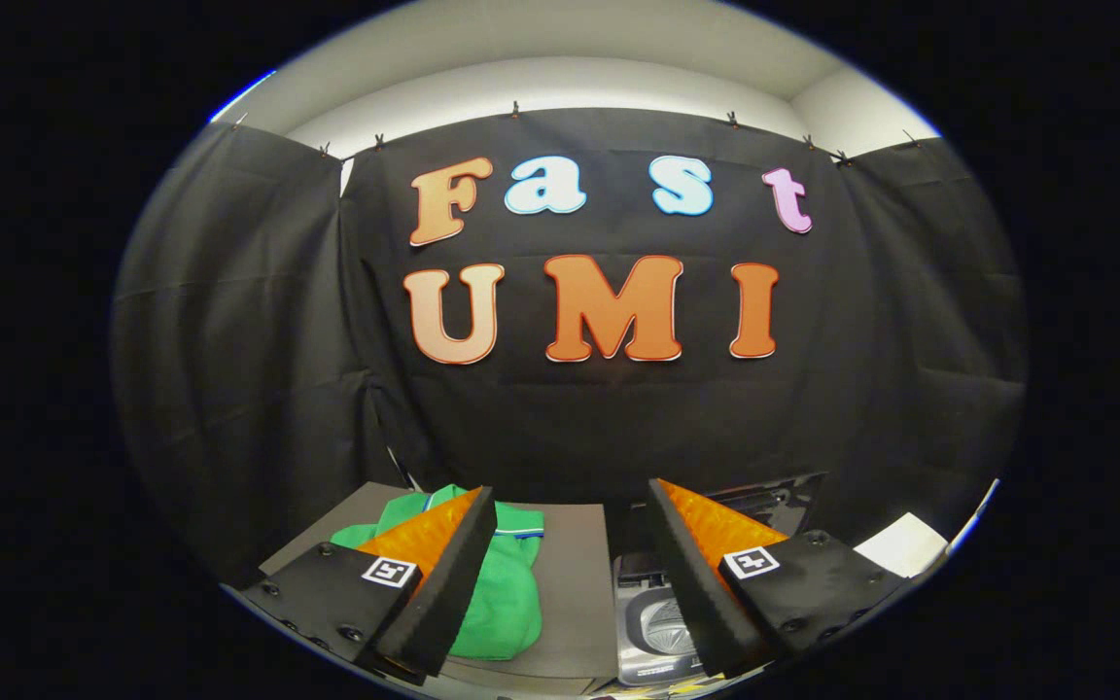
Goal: Put the clothes into the washing machine and then close the washing machine lid.
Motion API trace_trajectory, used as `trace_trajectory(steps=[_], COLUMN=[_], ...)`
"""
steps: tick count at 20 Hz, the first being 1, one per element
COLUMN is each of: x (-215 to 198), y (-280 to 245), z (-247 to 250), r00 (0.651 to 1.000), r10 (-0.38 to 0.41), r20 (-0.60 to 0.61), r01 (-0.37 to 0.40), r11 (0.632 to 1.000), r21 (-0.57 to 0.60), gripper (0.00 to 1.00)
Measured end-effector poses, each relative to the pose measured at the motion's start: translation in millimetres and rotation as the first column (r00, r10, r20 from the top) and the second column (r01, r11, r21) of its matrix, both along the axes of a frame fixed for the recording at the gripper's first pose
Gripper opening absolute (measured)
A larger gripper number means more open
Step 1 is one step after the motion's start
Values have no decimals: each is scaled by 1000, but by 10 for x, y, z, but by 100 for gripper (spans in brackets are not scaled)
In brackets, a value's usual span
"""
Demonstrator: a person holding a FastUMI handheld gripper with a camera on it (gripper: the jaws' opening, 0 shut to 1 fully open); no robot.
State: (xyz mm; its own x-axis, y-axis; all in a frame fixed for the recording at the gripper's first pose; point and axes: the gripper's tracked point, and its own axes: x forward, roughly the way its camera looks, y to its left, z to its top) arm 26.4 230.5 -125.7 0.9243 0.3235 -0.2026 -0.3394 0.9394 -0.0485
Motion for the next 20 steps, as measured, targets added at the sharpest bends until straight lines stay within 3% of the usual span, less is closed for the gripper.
trace_trajectory(steps=[7, 13, 20], x=[49, 48, -57], y=[596, 981, 1271], z=[-539, -1125, -1459], r00=[992, 974, 955], r10=[92, 137, 181], r20=[-91, -179, -234], r01=[-92, -152, -211], r11=[996, 985, 972], r21=[-3, -77, -108], gripper=[99, 99, 99])
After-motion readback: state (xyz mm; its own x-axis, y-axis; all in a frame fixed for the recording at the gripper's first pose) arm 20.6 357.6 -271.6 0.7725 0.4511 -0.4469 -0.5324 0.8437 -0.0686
